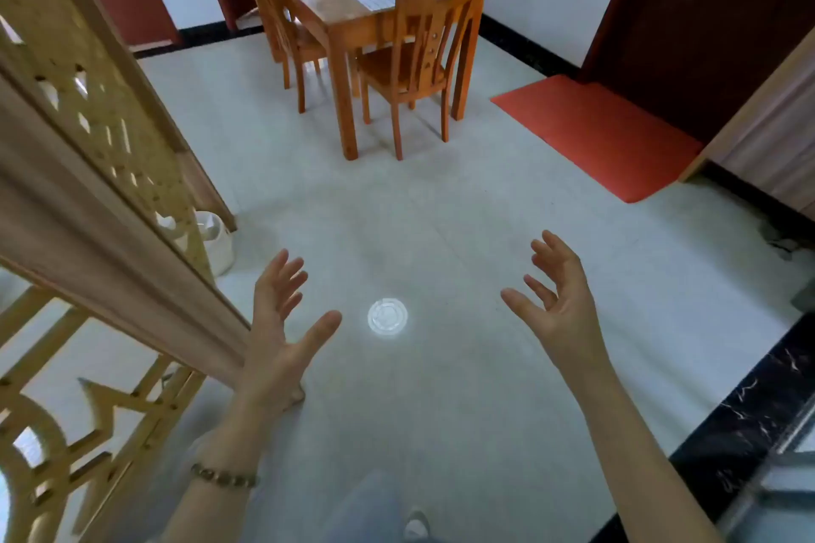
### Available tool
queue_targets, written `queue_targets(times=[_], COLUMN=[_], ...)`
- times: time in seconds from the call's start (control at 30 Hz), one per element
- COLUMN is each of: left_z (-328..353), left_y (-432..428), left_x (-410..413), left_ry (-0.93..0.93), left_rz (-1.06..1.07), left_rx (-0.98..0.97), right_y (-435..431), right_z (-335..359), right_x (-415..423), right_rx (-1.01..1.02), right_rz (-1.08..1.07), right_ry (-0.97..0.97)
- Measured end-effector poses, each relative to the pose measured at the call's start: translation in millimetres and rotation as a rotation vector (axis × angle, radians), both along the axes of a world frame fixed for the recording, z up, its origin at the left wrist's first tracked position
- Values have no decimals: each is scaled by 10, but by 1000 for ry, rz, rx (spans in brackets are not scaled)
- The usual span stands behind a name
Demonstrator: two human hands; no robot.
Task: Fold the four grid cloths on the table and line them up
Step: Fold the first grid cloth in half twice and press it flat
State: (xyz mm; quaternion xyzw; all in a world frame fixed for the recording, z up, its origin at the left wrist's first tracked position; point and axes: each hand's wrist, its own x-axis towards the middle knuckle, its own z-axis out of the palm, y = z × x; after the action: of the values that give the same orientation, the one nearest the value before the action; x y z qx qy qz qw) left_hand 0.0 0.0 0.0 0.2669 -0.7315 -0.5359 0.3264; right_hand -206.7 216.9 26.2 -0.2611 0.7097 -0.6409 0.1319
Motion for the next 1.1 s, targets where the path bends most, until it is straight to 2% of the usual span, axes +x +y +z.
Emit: queue_targets(times=[0.13,0.33,0.83,1.1], left_z=[-54,-69,127,178], left_y=[-17,-280,-2026,-2739], left_x=[-154,-644,-2787,-4031], left_ry=[-18,-52,2,-41], left_rz=[-17,-19,-91,-147], left_rx=[51,29,-35,-53], right_y=[-44,-292,-1835,-2431], right_z=[-61,-107,16,-3], right_x=[-149,-643,-2611,-3819], right_rx=[27,37,66,74], right_rz=[-1,-13,-71,-130], right_ry=[-35,-34,6,5])
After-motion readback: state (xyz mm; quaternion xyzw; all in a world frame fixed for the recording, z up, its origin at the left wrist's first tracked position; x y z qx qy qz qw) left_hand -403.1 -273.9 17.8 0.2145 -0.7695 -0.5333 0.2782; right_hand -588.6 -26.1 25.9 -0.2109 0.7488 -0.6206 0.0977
